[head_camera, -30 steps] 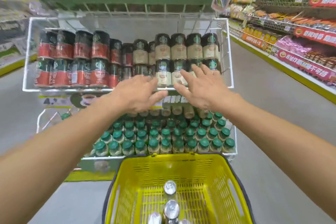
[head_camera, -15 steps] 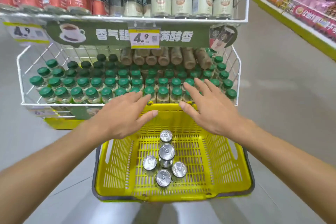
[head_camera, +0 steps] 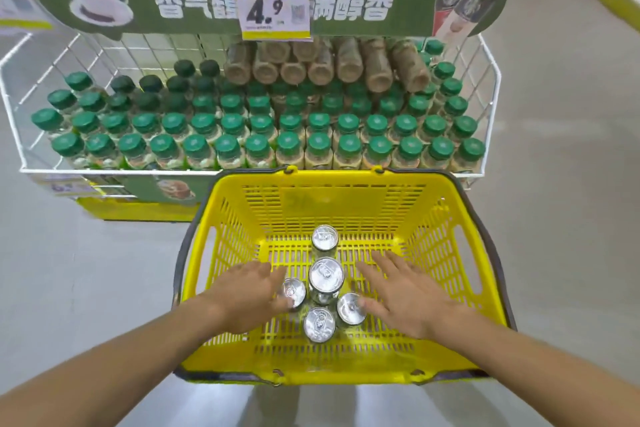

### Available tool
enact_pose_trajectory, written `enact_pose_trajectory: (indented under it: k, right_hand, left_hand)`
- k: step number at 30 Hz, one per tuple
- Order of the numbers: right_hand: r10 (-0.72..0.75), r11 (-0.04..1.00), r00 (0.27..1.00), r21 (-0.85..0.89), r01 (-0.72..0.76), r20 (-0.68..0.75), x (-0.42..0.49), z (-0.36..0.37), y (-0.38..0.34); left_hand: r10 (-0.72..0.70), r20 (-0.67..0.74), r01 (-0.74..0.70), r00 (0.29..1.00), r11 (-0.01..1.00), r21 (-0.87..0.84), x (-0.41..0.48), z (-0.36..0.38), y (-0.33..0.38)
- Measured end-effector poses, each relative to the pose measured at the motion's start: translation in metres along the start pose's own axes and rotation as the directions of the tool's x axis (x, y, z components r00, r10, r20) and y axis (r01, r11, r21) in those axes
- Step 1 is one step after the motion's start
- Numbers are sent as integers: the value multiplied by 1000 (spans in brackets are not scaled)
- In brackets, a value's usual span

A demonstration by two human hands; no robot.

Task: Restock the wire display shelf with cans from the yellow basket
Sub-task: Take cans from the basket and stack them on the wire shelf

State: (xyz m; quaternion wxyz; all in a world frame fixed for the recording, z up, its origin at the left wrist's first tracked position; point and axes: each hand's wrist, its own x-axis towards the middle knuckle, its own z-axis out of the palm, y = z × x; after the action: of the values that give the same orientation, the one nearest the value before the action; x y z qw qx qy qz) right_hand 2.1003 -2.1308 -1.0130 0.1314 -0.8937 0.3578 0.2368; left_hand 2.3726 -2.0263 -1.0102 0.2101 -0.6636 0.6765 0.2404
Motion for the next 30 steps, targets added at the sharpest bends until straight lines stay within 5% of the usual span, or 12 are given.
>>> enact_pose_trajectory:
  k: [6,11,17,27,30]
  right_hand:
    - [-188,982,979,-8,189,76,15,27,-9]
    - [-197,980,979,33,196,51,29,29,-11]
    - [-237,961,971,153,232,16,34,17,10]
    - [-168,881,942,383,276,-292,3,-158,59]
    - [-144,775,904,523,356,-402,-20,-231,56]
  left_hand:
    - [78,31,-76,996,996,-45,18,16,11]
    - [56,-80,-62,995,996,-64,29,25,15]
    - [57,-206,-132,977,918,-373,41,16,-8]
    - [66,-500,-393,864,708,-587,-27,-145,-57]
    - [56,-536,-445,842,635,-631,-57,-219,-66]
